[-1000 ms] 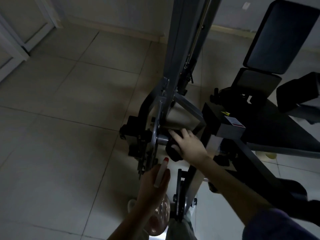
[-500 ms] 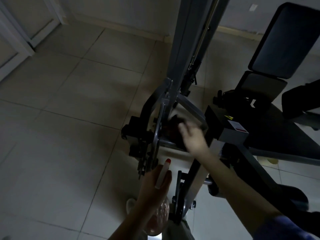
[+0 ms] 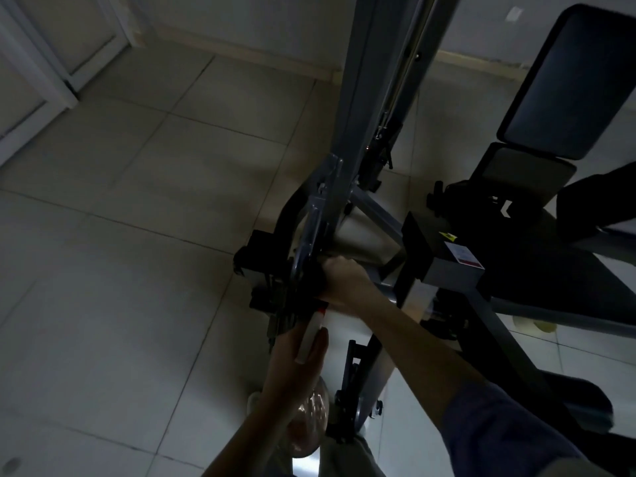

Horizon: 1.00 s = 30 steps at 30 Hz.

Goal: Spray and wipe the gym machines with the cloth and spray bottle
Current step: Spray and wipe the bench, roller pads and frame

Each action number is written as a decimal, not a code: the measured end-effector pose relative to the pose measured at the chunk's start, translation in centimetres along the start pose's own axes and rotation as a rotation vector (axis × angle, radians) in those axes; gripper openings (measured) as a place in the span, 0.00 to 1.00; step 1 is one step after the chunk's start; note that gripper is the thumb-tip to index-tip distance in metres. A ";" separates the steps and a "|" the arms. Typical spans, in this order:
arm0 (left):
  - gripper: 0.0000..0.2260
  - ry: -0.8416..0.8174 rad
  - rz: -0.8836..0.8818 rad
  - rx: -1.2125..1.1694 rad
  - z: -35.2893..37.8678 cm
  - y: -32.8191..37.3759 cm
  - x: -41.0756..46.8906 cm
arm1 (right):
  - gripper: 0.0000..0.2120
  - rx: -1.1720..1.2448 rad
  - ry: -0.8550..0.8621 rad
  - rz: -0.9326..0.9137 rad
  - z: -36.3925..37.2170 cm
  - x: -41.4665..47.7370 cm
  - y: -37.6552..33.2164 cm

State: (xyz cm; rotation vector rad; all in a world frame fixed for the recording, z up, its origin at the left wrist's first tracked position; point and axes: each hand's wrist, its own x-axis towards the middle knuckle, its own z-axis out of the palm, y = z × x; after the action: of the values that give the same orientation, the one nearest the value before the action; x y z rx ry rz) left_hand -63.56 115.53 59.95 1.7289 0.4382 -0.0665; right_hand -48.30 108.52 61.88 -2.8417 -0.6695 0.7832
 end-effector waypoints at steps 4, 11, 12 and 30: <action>0.10 0.004 -0.019 -0.046 0.3 -0.2 0.0 | 0.13 0.033 0.090 -0.108 0.5 -1.1 0.2; 0.16 0.003 0.044 -0.084 0.3 -0.4 -0.5 | 0.32 0.064 0.071 -0.073 2.1 -1.7 2.4; 0.18 -0.007 0.051 -0.075 0.3 -0.4 -0.6 | 0.33 -0.016 0.083 -0.048 2.4 -1.5 1.9; 0.11 -0.014 0.076 -0.053 -0.2 -1.0 -1.6 | 0.25 0.388 0.046 0.008 2.2 -2.9 6.5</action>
State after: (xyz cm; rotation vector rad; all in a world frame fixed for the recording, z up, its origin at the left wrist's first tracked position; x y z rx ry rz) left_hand -65.46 115.49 59.49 1.6902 0.3610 -0.0122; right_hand -49.16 101.46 59.83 -2.5028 -0.4431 0.7513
